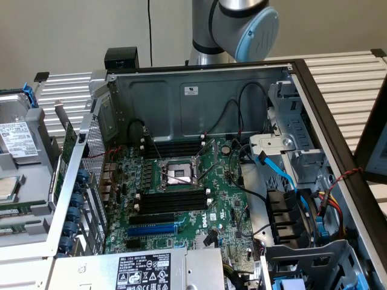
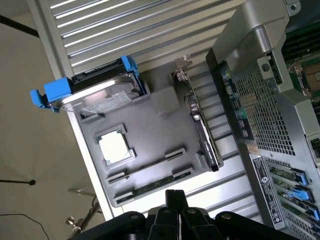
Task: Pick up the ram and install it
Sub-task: 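Reach for the ram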
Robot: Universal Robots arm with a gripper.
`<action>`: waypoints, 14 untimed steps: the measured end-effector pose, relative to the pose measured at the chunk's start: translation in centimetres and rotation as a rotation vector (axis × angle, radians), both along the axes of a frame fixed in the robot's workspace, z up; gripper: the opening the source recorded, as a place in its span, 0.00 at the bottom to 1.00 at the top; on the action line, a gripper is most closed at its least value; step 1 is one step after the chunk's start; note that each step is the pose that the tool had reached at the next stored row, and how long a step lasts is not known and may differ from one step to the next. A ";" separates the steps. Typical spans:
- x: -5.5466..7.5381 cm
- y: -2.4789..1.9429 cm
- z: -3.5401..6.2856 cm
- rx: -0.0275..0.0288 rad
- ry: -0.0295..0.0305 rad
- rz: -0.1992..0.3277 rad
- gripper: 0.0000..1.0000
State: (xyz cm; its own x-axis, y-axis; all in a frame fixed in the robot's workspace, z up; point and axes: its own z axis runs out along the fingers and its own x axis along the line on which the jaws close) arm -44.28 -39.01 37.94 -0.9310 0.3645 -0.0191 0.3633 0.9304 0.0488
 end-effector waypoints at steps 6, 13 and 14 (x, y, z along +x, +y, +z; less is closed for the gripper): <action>-0.1 0.00 0.02 -0.0001 0.0002 0.000 0.11; -0.3 0.01 0.00 -0.0001 -0.0001 0.008 0.11; -0.3 0.01 0.01 -0.0001 -0.0001 0.009 0.11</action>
